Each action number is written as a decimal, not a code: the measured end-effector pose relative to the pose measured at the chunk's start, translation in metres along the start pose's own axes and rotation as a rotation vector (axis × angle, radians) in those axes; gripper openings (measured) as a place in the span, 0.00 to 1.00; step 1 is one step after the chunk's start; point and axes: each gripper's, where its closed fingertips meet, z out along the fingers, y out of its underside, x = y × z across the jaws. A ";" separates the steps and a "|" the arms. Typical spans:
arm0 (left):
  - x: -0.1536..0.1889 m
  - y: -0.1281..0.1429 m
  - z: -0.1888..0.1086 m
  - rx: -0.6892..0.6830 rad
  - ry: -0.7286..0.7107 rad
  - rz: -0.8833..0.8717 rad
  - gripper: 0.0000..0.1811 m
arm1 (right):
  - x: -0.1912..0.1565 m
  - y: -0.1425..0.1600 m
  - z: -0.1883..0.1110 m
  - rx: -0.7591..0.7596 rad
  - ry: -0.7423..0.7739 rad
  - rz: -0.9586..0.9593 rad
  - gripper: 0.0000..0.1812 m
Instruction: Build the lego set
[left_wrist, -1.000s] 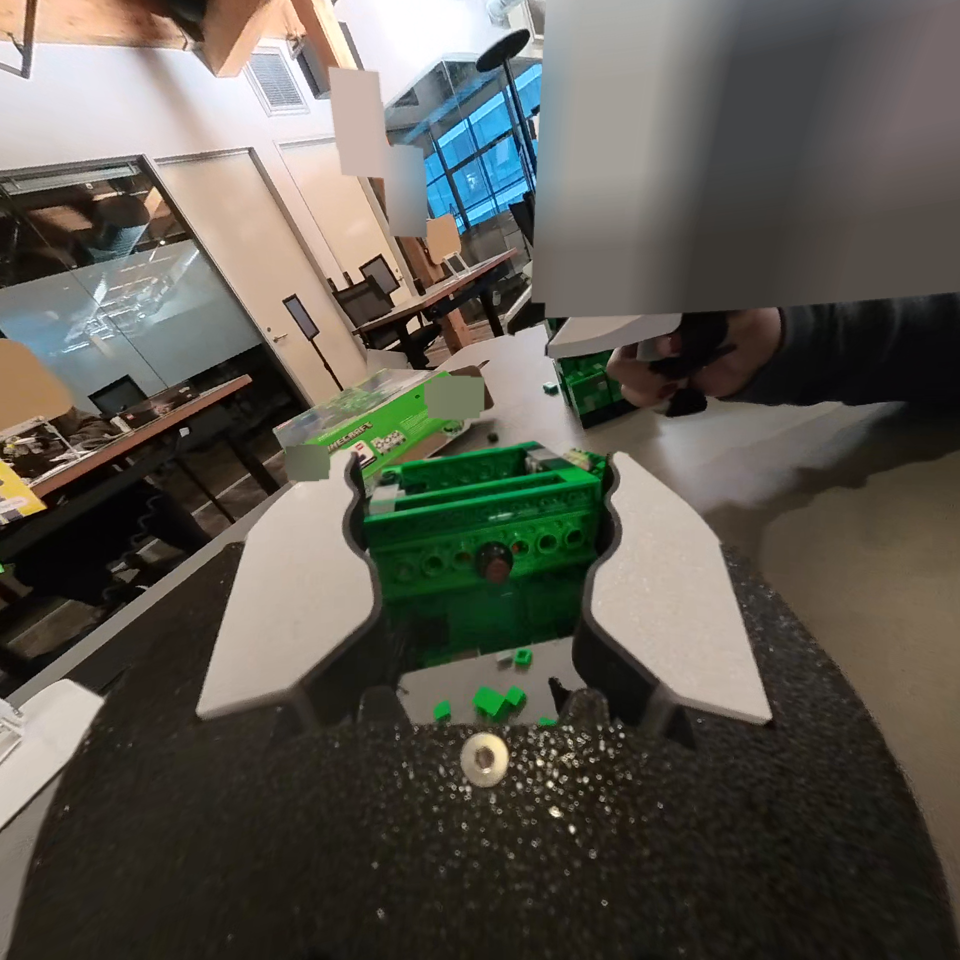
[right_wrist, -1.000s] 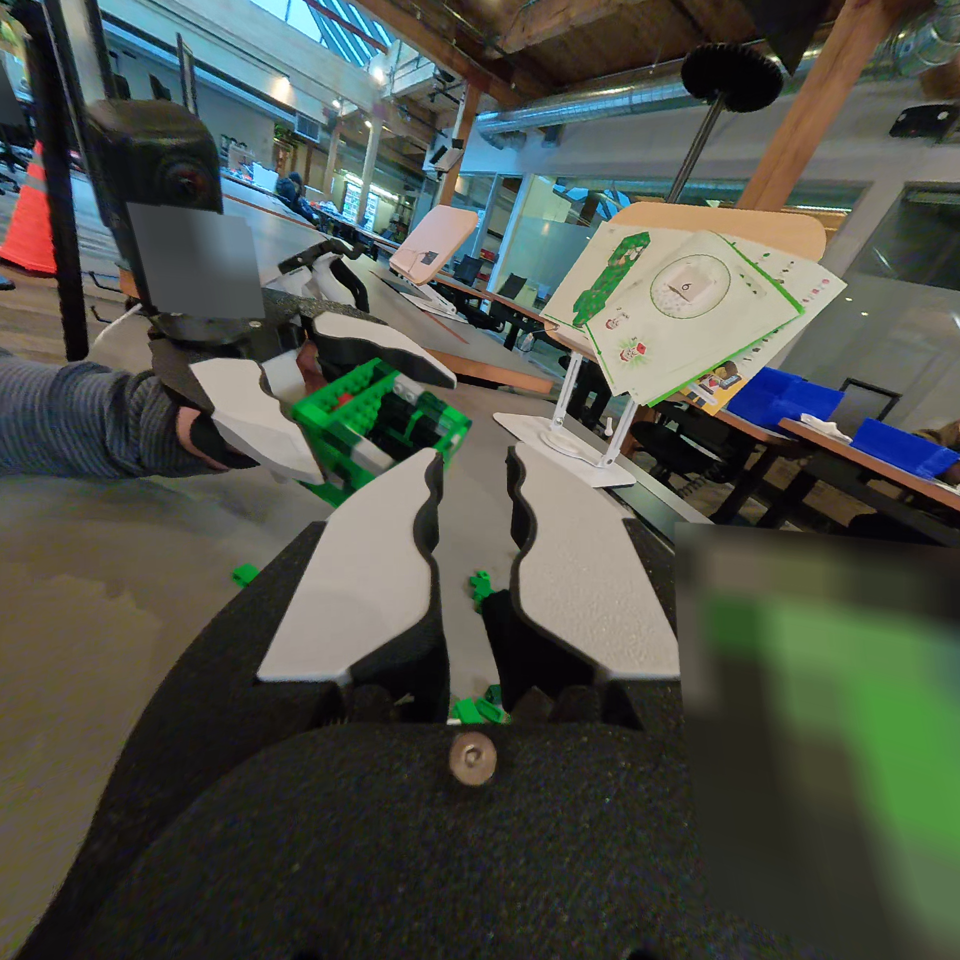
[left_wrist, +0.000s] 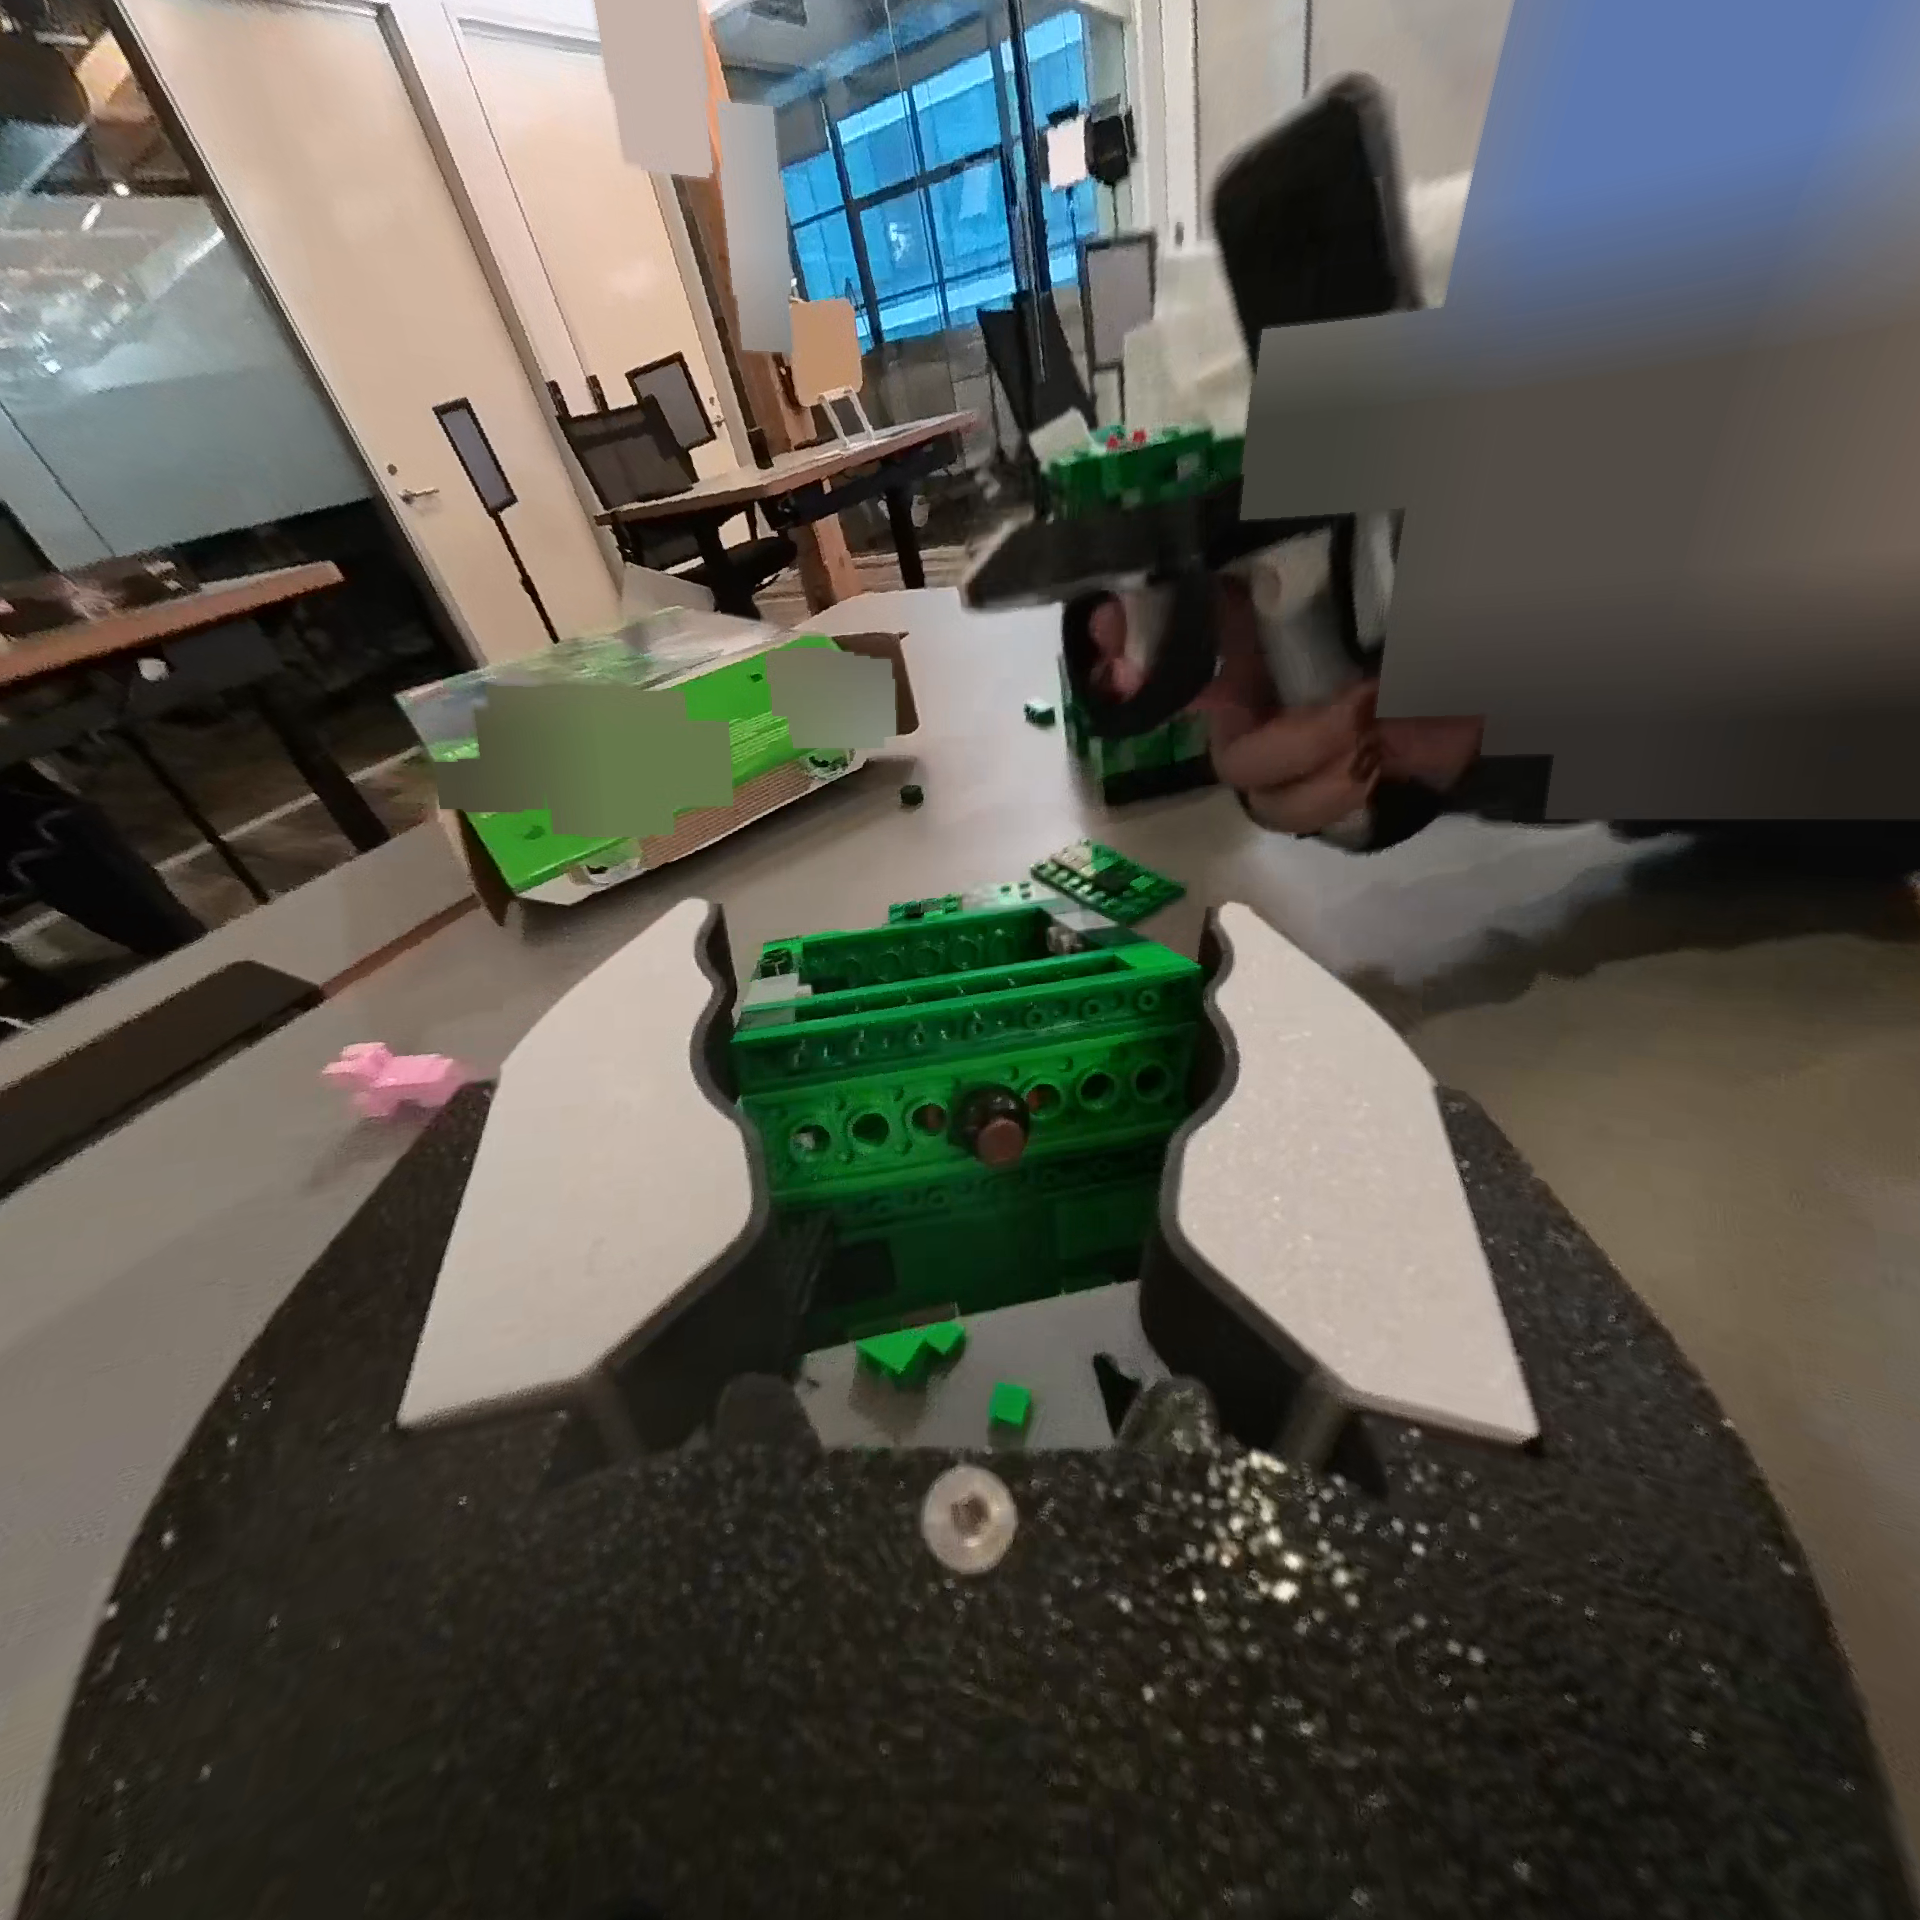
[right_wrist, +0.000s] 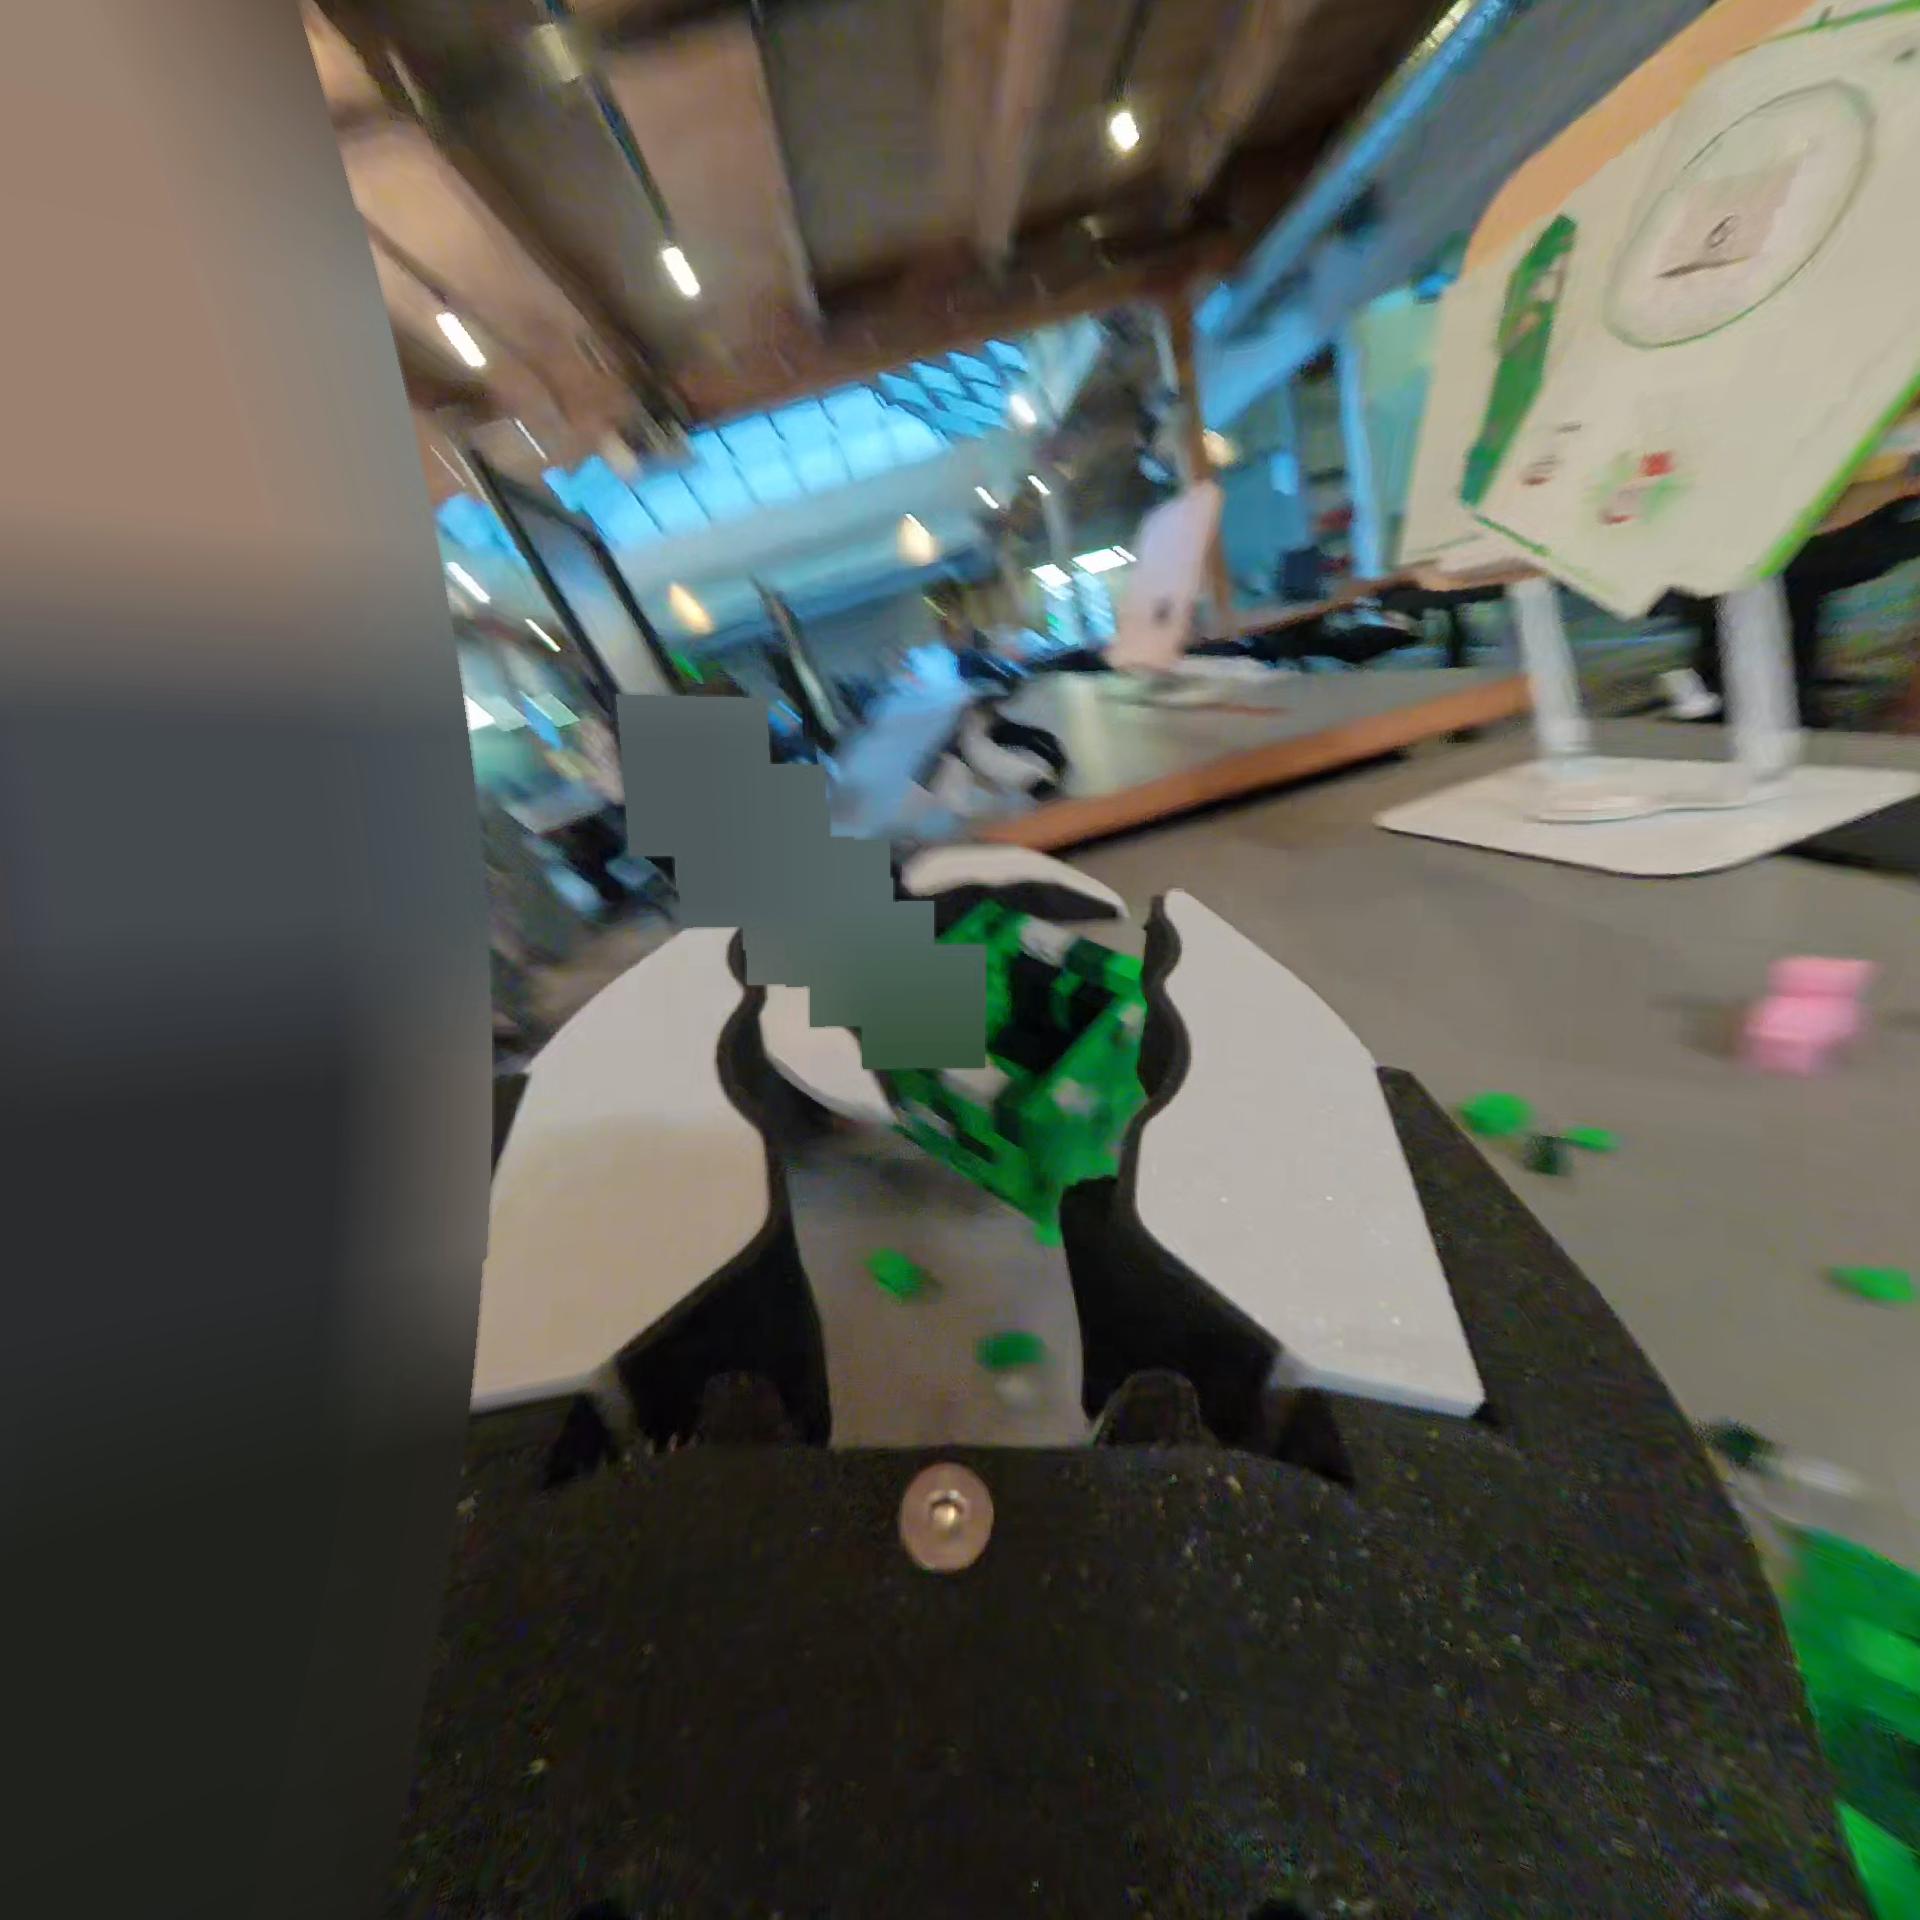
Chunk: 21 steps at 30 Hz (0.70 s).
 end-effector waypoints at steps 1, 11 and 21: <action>-0.001 -0.002 -0.001 0.022 0.006 -0.044 0.46 | 0.003 0.008 0.002 -0.063 0.062 -0.120 0.41; -0.007 -0.007 0.003 0.083 0.031 -0.321 0.46 | 0.009 0.069 0.026 -0.449 0.391 -1.247 0.47; 0.011 -0.009 0.020 0.086 0.128 -0.499 0.46 | 0.010 0.067 0.029 -0.444 0.442 -1.391 0.32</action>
